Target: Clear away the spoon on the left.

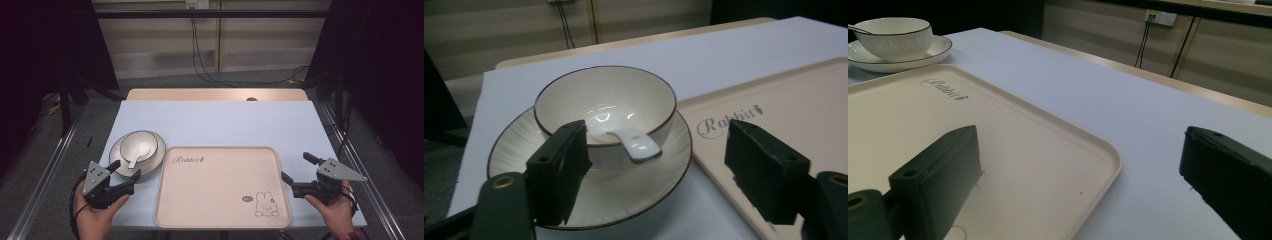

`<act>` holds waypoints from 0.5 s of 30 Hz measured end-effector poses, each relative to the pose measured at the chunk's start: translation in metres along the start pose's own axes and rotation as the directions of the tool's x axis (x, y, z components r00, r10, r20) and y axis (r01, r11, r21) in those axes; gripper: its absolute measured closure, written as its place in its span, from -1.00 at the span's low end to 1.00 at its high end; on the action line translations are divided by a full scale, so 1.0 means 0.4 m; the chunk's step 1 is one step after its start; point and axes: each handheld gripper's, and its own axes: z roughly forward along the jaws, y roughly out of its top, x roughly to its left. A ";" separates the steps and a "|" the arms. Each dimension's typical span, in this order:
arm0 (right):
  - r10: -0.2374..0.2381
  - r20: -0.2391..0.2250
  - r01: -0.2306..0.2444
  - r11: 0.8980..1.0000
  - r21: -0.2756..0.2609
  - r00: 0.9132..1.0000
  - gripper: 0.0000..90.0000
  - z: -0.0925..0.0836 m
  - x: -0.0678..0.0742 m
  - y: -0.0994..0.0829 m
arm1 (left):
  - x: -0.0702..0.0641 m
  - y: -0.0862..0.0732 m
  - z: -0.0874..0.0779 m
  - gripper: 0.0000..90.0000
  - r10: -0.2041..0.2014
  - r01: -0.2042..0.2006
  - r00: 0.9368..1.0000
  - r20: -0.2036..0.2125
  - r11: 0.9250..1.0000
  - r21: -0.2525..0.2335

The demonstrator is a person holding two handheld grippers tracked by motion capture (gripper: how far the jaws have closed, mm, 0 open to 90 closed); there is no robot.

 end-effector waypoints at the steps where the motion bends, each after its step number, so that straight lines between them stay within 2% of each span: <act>1: 0.000 0.000 0.000 1.000 0.000 1.000 -0.94 0.000 0.000 0.000 | 0.000 0.000 0.000 -0.39 0.000 0.000 1.000 0.000 1.000 0.000; 3: 0.000 -0.002 0.000 1.000 -0.003 1.000 -0.94 0.000 -0.001 0.000 | 0.003 -0.004 0.000 -0.37 -0.005 0.005 1.000 -0.007 1.000 0.002; 4: 0.004 -0.001 -0.004 1.000 -0.002 1.000 -0.94 -0.002 -0.003 0.000 | 0.008 -0.006 -0.003 -0.33 0.016 -0.016 1.000 -0.020 1.000 0.014; 5: 0.007 -0.001 -0.007 1.000 -0.002 1.000 -0.94 -0.002 -0.003 0.000 | 0.007 -0.008 -0.003 -0.30 0.008 -0.008 1.000 -0.018 1.000 0.004; 9: 0.006 -0.005 -0.006 1.000 -0.003 1.000 -0.94 -0.002 -0.005 0.000 | 0.007 -0.008 -0.007 -0.22 0.027 -0.026 0.999 -0.046 1.000 0.016; 10: 0.007 -0.006 -0.007 1.000 -0.004 1.000 -0.94 -0.002 -0.005 0.001 | 0.005 -0.011 -0.003 -0.17 0.019 -0.018 0.999 -0.029 1.000 0.017; 15: 0.013 0.002 -0.013 1.000 -0.007 1.000 -0.94 -0.003 -0.006 0.001 | 0.006 -0.016 0.011 -0.08 0.019 -0.019 0.999 -0.033 1.000 0.025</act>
